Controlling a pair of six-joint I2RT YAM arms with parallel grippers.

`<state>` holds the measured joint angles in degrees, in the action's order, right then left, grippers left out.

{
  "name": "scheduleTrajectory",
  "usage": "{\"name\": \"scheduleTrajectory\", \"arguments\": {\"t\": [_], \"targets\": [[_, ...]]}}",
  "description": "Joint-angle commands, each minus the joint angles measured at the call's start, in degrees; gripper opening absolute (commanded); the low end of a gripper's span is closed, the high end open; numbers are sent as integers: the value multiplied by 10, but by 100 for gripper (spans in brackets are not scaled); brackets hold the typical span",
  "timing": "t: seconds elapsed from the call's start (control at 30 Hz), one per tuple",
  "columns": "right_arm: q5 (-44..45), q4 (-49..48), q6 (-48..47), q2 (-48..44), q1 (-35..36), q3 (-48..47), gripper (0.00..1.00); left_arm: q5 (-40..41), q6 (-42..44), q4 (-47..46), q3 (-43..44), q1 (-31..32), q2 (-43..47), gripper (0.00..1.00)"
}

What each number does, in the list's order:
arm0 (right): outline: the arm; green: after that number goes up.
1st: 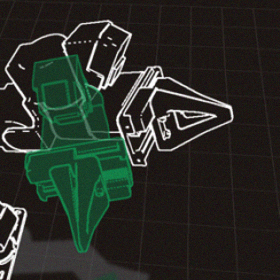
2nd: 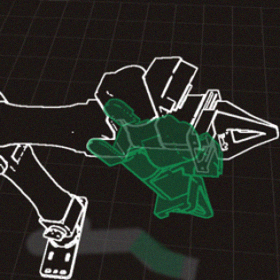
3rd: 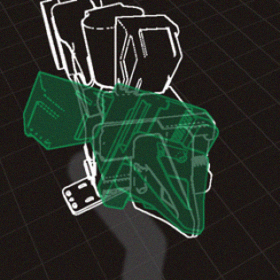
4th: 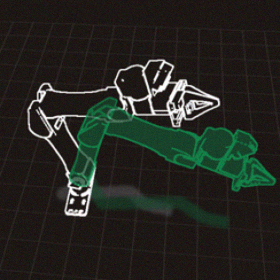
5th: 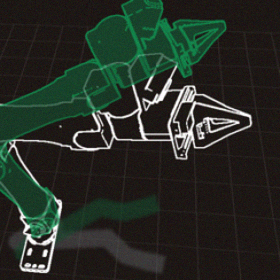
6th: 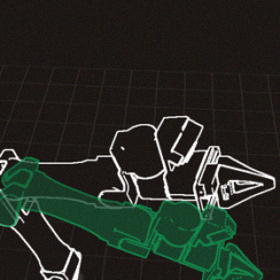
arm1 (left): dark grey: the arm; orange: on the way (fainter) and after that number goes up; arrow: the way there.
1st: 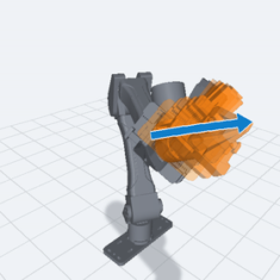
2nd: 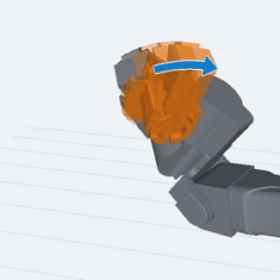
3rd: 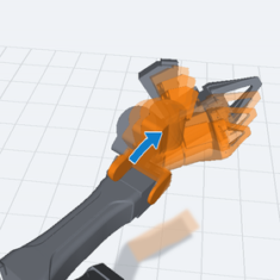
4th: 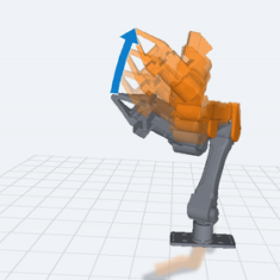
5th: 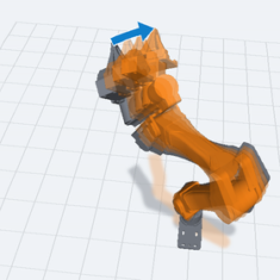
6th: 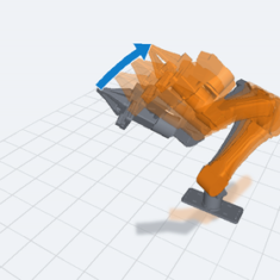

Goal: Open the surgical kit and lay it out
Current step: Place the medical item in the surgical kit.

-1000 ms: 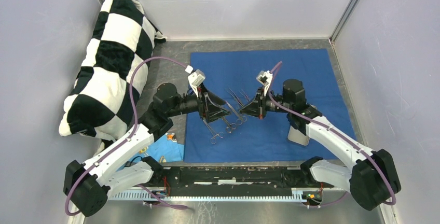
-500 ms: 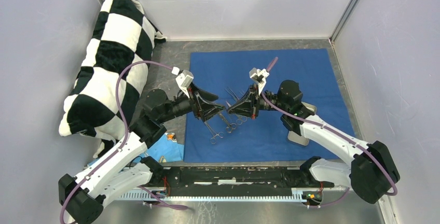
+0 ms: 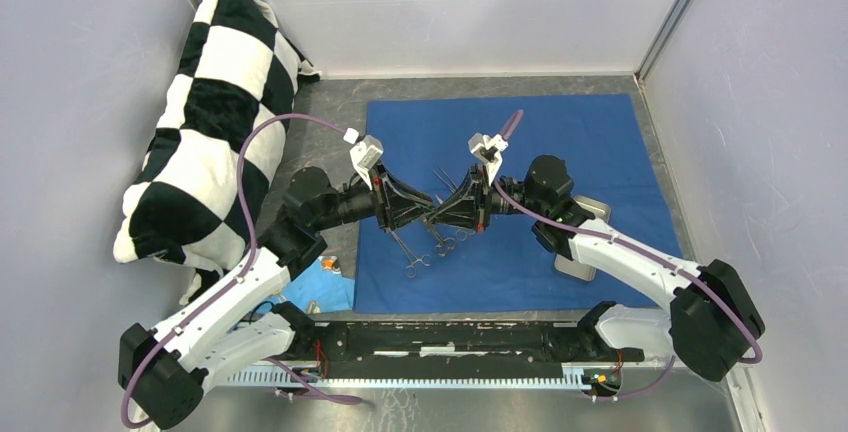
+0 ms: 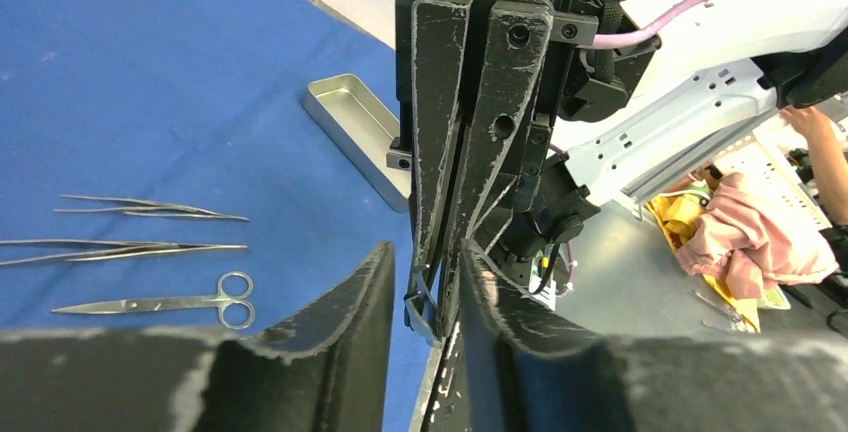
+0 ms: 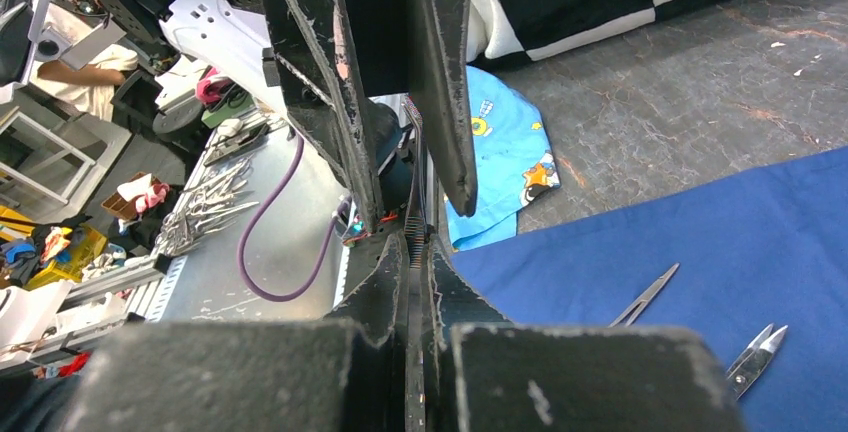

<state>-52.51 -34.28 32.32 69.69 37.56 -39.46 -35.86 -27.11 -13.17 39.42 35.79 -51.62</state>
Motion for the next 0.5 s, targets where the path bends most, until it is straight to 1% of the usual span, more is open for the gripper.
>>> {"name": "scheduleTrajectory", "arguments": {"t": [0.0,0.03,0.07,0.13,0.2,0.23,0.33,0.4,0.47], "targets": [[4,-38,1,0,3,-24,0,-27,-6,-30,3,-1,3,30],[10,-31,-2,0,3,-24,0,-18,-2,-26,4,-1,4,26],[26,-8,-14,0,3,-27,2,-4,5,-17,5,-1,7,19],[79,83,-56,3,6,-48,14,47,23,19,13,-1,12,9],[149,165,-92,6,10,-67,23,124,36,62,22,-1,14,4],[185,185,-101,6,15,-69,26,165,40,83,25,-1,12,2],[267,210,-108,7,37,-67,37,283,50,152,42,-1,1,2],[319,229,-118,17,56,-73,39,346,53,190,55,-1,-10,2],[371,264,-134,34,78,-95,40,388,52,214,64,-2,-18,2]]}}
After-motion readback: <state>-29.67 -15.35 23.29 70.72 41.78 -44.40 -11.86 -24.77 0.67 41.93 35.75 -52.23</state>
